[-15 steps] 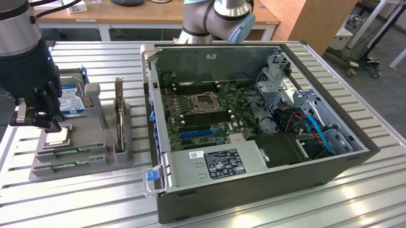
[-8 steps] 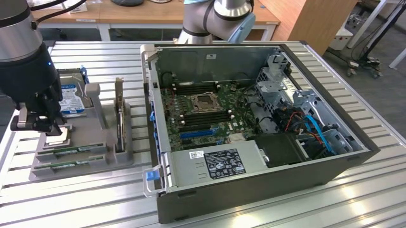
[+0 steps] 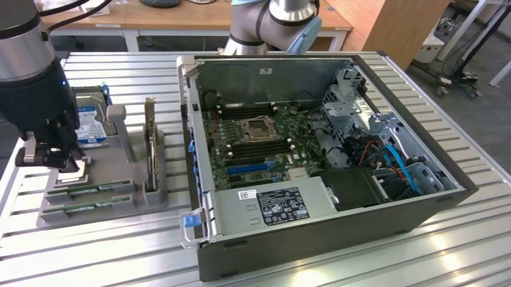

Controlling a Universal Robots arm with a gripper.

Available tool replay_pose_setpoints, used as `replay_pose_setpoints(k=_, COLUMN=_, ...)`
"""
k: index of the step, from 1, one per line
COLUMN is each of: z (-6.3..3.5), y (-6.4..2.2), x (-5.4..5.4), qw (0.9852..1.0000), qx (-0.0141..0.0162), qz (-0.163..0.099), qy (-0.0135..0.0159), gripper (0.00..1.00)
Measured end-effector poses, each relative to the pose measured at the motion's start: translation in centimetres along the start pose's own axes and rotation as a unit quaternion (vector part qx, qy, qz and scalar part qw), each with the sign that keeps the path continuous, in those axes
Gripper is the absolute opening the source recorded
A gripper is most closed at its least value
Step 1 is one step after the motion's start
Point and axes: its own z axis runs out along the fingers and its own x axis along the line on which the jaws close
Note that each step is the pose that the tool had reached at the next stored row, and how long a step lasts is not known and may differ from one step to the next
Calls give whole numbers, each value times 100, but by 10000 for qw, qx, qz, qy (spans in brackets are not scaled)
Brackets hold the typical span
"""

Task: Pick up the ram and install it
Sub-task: 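Pick up the ram and move it above insertion slot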

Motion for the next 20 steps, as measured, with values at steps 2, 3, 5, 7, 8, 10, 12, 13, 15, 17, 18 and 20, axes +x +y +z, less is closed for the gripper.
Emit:
replay_pose_setpoints(k=2, z=27, y=-1, x=1, qw=10000, qx=0, qz=0, qy=0, gripper=31)
replay_pose_setpoints(k=3, z=40, y=-2, x=1, qw=10000, qx=0, qz=0, qy=0, gripper=31)
replay_pose_setpoints(k=5, z=65, y=-3, x=2, qw=10000, qx=0, qz=0, qy=0, gripper=31)
replay_pose_setpoints(k=7, z=96, y=-5, x=2, qw=10000, qx=0, qz=0, qy=0, gripper=31)
replay_pose_setpoints(k=8, z=110, y=-5, x=3, qw=10000, qx=0, qz=0, qy=0, gripper=31)
replay_pose_setpoints(k=10, z=143, y=-7, x=3, qw=10000, qx=0, qz=0, qy=0, gripper=31)
replay_pose_setpoints(k=12, z=176, y=-8, x=4, qw=10000, qx=0, qz=0, qy=0, gripper=31)
replay_pose_setpoints(k=13, z=192, y=-9, x=5, qw=10000, qx=0, qz=0, qy=0, gripper=31)
replay_pose_setpoints(k=15, z=222, y=-10, x=5, qw=10000, qx=0, qz=0, qy=0, gripper=31)
replay_pose_setpoints(k=17, z=251, y=-12, x=6, qw=10000, qx=0, qz=0, qy=0, gripper=31)
replay_pose_setpoints(k=18, z=265, y=-12, x=7, qw=10000, qx=0, qz=0, qy=0, gripper=31)
replay_pose_setpoints(k=20, z=289, y=-13, x=7, qw=10000, qx=0, qz=0, qy=0, gripper=31)
